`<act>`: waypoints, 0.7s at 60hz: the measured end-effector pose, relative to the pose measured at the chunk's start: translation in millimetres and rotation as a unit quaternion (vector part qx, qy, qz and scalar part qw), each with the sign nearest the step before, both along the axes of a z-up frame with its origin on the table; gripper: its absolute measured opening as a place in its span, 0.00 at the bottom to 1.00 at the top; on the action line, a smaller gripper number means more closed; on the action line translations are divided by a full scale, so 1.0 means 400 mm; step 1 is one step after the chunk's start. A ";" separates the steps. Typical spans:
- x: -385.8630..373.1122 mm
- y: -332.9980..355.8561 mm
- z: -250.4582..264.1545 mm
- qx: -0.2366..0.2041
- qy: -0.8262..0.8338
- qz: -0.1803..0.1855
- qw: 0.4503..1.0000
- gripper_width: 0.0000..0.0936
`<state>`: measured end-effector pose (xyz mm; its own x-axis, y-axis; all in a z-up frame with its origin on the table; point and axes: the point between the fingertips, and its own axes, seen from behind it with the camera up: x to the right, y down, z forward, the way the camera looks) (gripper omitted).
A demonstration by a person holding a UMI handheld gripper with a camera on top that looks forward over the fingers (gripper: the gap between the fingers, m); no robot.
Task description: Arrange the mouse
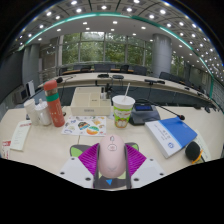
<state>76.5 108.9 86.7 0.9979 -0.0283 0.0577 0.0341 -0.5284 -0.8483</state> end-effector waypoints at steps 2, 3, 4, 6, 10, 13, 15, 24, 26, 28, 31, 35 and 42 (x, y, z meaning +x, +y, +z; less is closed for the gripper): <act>-0.010 0.009 -0.039 -0.013 -0.004 0.001 1.000 0.39; -0.013 0.014 -0.065 -0.018 -0.005 0.001 1.000 0.39; -0.015 0.015 -0.078 -0.023 -0.006 0.000 1.000 0.39; -0.018 0.023 -0.105 -0.030 -0.007 -0.003 1.000 0.39; -0.023 0.028 -0.158 -0.046 -0.006 -0.004 0.999 0.41; -0.033 0.032 -0.189 -0.054 0.003 0.001 0.999 0.45; -0.039 0.028 -0.208 -0.063 0.009 0.007 0.998 0.47; -0.023 -0.006 -0.227 -0.087 0.004 0.001 0.996 0.84; -0.022 -0.018 -0.209 -0.085 0.006 0.000 0.996 0.93; -0.021 -0.032 -0.182 -0.080 0.008 -0.003 0.997 0.90; -0.021 -0.057 -0.133 -0.069 0.007 -0.004 0.998 0.91; -0.020 -0.106 -0.057 -0.057 0.002 -0.008 0.998 0.92; -0.032 -0.218 0.074 -0.041 -0.004 -0.011 0.999 0.92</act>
